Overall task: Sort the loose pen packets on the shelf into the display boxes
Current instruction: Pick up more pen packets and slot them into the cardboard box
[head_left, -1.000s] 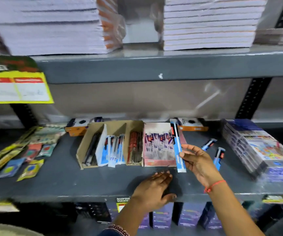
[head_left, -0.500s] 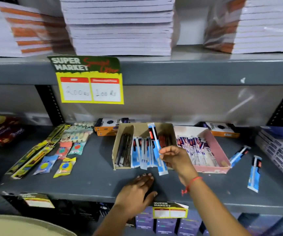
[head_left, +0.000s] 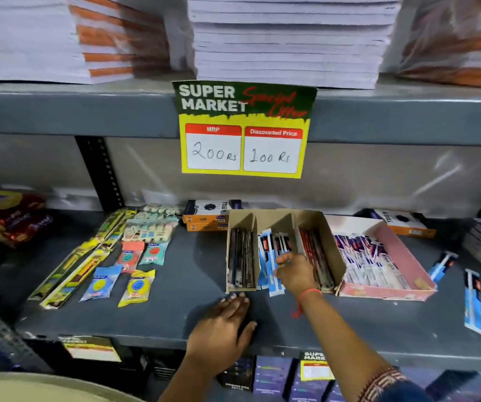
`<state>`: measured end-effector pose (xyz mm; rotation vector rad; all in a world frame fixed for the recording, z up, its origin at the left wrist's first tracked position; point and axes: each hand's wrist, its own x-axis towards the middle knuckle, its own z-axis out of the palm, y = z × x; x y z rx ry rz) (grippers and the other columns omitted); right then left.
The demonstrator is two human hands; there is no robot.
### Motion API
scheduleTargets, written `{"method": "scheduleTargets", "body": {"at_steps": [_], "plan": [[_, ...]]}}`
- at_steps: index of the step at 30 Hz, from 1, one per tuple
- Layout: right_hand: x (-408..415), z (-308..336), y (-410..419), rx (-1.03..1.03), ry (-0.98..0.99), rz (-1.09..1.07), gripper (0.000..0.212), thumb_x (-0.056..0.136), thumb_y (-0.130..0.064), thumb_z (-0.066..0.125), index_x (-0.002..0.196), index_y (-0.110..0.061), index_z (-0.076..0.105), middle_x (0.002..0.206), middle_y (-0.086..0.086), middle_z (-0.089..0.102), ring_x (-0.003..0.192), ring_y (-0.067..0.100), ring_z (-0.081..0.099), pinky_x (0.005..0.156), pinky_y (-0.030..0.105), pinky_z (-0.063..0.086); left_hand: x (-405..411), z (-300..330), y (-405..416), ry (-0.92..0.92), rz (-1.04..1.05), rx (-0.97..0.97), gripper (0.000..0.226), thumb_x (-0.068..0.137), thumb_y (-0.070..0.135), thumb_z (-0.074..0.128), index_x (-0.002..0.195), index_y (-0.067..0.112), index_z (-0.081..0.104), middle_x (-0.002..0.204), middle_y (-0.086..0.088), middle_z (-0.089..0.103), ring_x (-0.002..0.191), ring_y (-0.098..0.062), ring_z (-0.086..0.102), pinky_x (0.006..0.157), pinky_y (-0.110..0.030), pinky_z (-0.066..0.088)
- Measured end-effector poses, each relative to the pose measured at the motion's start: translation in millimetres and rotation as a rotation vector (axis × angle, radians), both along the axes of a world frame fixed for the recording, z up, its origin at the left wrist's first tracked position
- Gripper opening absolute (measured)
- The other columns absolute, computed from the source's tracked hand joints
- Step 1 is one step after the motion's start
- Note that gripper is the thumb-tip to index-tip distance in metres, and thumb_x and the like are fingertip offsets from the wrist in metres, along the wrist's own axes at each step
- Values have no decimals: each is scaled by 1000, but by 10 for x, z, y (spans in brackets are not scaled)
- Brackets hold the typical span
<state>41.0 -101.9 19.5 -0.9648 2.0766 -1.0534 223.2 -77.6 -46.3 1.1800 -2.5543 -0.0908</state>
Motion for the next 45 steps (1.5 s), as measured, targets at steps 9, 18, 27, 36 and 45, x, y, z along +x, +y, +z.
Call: {"method": "scheduleTargets", "body": {"at_steps": [9,18,27,36,45], "plan": [[170,4,-326,52,78,46,30,82,8,50,104,2,70,109,24,70,99,32,66,89,34,52,5,-19,-13,49,-35,-178,48,60,46,80,98,17,73,99,5,74,90,-9,68,72,-23,55],[213,69,-276,162,508,199,30,89,2,39,108,4,62,115,24,65,108,37,62,88,38,50,-16,54,24,40,-32,-145,42,68,44,64,100,18,71,100,5,73,89,-10,69,75,-22,53],[95,268,-7,-10,507,206,34,80,6,42,97,-2,69,103,26,69,94,41,66,82,40,55,-57,99,89,3,23,-145,49,61,39,82,100,12,71,100,-2,73,92,-16,69,75,-29,55],[-536,388,465,-182,489,-158,34,81,-3,46,96,-18,73,105,15,73,93,37,67,76,34,52,-476,-6,321,-7,-65,24,62,93,50,36,140,10,32,149,-6,32,138,-17,26,112,-26,9],[-1751,195,1242,-26,434,-589,29,88,-9,45,104,3,66,110,33,64,102,47,61,84,46,50,-1281,-75,683,12,-171,56,61,96,48,31,143,10,23,154,-8,20,141,-20,14,113,-27,-3]]}}
